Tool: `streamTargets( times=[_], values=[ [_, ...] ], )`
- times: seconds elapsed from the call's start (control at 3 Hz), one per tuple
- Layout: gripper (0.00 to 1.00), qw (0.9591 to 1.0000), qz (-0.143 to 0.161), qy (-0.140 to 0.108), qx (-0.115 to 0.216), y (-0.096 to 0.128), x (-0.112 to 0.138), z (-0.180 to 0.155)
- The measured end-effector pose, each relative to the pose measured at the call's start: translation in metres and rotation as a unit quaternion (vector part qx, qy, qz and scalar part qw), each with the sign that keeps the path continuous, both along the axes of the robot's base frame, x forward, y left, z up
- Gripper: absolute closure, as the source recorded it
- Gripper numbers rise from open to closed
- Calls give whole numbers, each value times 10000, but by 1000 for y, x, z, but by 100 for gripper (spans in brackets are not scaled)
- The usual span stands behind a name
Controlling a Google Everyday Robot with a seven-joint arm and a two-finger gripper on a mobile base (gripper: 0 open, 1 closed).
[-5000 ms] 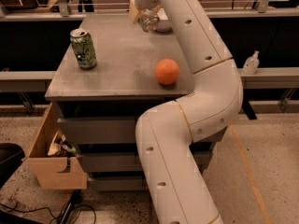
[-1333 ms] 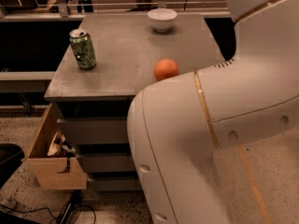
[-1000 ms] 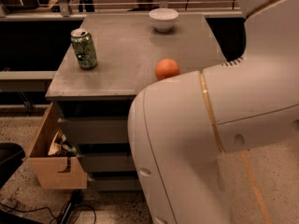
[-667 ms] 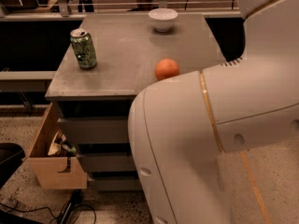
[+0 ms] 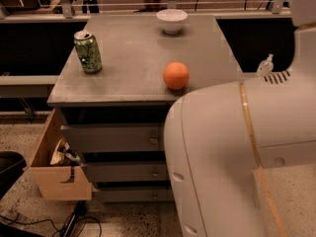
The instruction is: Place 7up can upright
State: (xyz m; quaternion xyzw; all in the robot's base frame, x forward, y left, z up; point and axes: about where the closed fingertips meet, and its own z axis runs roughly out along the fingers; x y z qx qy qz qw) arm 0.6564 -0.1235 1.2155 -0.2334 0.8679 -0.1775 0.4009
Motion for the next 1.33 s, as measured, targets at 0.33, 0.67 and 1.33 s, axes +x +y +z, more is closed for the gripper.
streamTargets(
  times=[0.33, 0.67, 1.33],
  values=[
    [100, 9997, 161, -201, -56, 1, -21, 7],
    [100, 9984, 283, -474, -75, 10, -20, 20],
    [100, 9938, 180, -506, 970, -14, -12, 0]
  ],
)
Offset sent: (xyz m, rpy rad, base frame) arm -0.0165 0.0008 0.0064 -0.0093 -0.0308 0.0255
